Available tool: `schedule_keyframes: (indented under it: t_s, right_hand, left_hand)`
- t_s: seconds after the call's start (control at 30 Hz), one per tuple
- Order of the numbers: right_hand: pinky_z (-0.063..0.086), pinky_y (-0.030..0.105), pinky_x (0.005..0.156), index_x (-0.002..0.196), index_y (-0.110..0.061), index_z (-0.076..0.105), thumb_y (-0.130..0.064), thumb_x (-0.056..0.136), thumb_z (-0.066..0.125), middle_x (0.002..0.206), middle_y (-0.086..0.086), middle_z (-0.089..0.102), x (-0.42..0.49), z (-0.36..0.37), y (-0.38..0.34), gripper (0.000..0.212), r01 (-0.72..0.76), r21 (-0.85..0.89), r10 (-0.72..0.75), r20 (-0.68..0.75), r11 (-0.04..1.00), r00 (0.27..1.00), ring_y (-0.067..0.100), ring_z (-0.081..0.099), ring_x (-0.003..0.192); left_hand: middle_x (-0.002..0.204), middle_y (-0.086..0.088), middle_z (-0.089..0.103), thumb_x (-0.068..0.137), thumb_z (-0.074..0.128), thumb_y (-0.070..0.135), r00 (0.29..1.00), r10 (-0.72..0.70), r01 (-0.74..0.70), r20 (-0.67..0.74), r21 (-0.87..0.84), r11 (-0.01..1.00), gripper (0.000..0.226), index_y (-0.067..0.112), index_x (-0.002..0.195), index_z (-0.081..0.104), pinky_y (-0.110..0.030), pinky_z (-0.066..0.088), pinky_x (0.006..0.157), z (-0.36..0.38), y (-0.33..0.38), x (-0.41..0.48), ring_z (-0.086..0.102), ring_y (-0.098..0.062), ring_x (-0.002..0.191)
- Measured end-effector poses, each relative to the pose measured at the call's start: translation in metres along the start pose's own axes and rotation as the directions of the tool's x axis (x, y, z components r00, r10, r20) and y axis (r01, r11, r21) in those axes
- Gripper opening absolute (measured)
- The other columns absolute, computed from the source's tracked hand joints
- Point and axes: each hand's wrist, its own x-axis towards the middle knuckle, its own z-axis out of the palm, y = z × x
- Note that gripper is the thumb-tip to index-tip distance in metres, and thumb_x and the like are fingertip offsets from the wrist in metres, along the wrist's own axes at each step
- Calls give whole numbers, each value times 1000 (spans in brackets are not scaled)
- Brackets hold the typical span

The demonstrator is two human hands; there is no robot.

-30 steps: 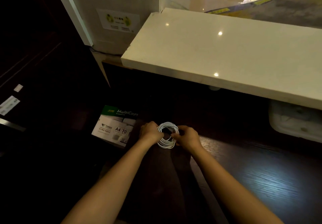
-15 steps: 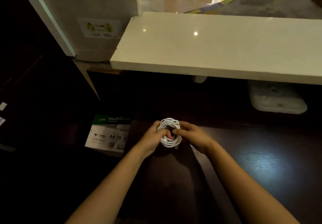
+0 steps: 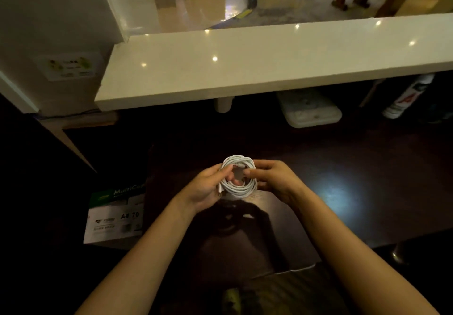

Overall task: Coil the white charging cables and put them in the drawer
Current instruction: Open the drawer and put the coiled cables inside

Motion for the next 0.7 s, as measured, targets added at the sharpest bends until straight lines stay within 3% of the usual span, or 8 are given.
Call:
schedule_keyframes:
  t_s: [0.1,0.3,0.43,0.5,0.57,0.6,0.63,0.7]
  right_hand:
    - [58,26,71,103,-8,68,0,79,66,95,10,72,-20,-20,1,25,18,19,-17,-36,1000,999,17,71,83]
    - [58,28,75,104,-10,68,-11,84,64,96,7,72,-72,-58,29,20,50,9,-49,-89,999,995,17,70,87]
    - [56,26,79,102,-21,66,-25,91,56,93,-4,70,-110,-74,62,16,80,-161,-100,-121,984,988,8,67,88]
    - [52,23,81,106,-16,64,-29,93,52,99,-1,68,-125,-82,85,22,91,-327,-168,-218,941,961,12,64,94]
    - [48,17,73,99,-8,63,-24,94,49,93,4,65,-144,-90,113,22,126,-540,-329,-297,832,896,15,62,85]
    - [48,22,71,95,-7,63,-21,94,48,89,6,64,-153,-95,130,20,158,-669,-442,-279,727,853,17,60,81]
    - [48,29,72,91,-7,62,-20,93,47,87,7,63,-161,-99,148,20,189,-775,-522,-204,603,828,20,58,81]
    - [50,36,75,92,-8,62,-25,92,43,89,8,63,-174,-102,182,25,227,-892,-504,-1,392,863,23,58,86]
  left_hand:
    - [63,3,54,89,45,22,999,0,3,50,-58,998,29,2,105,57,-25,53,70,26,-8,1,56,-13,66]
    - [52,6,51,99,36,17,996,6,3,-94,90,996,25,5,93,57,-20,50,57,81,-52,-5,56,-7,52]
    - [55,3,48,99,36,17,985,-14,22,-172,44,999,24,5,92,55,-19,49,53,111,-95,-24,54,-8,51]
    - [55,3,47,98,37,16,976,-7,11,-219,17,1000,23,5,90,55,-20,48,57,117,-117,-32,49,-9,55]
    - [49,6,49,98,37,16,964,-6,2,-266,-14,1000,23,6,86,54,-21,46,60,118,-135,-41,46,-9,55]
    - [47,8,50,99,37,16,957,-8,-1,-289,-29,1000,24,6,85,54,-21,46,59,118,-141,-45,46,-9,55]
    - [46,7,50,99,36,16,951,-10,-3,-309,-42,999,25,7,84,54,-20,47,57,117,-147,-48,47,-8,53]
    - [45,7,50,100,34,17,944,-17,-5,-330,-65,998,27,9,84,54,-19,48,53,118,-156,-55,49,-7,50]
